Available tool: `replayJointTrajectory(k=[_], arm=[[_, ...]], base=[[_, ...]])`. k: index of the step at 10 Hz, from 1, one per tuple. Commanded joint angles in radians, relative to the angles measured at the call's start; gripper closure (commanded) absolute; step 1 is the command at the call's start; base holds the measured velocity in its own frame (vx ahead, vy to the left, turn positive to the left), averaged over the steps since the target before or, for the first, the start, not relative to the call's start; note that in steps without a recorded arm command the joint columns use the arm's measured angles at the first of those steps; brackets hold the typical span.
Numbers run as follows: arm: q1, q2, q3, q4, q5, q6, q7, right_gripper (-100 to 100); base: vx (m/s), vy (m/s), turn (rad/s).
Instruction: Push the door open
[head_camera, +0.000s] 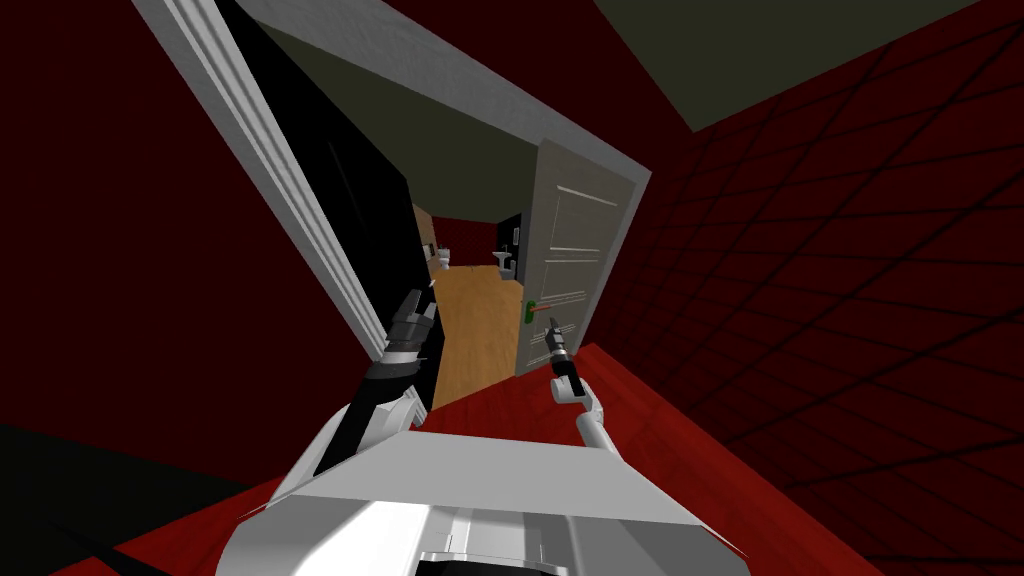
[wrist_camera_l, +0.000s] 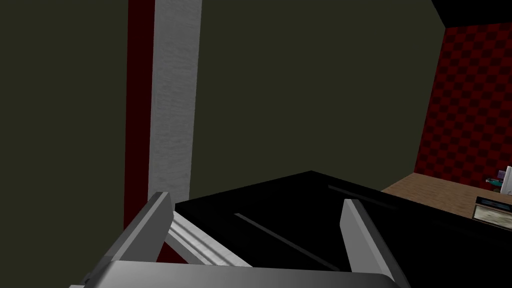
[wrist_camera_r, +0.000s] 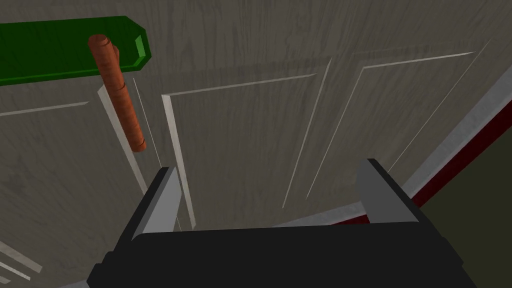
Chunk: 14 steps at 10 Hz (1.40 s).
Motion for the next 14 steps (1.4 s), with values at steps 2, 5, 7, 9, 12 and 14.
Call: replayJointTrajectory(k=[2,5,7,9,12,14], arm=[[-0.051,-0.008,0.005,0.083,-0.018,-0.001,-0.004,-100],[-0.092,-0.015,0.009,0.163,-0.032,-0.006,-0.008,-100],[-0.131,-0.022,0.013,0.233,-0.045,-0.012,-0.012,-100],[-0.151,-0.025,0.015,0.27,-0.052,-0.014,-0.013,-100],[-0.189,-0.031,0.019,0.338,-0.064,-0.02,-0.017,-100],[-0.224,-0.037,0.023,0.398,-0.076,-0.024,-0.02,-100]], base=[[0.027,-0.118,0.199],[0.025,-0.129,0.137],[0.021,-0.086,0.135],[0.018,-0.112,0.124],[0.0,-0.082,0.108],[0.002,-0.087,0.123]])
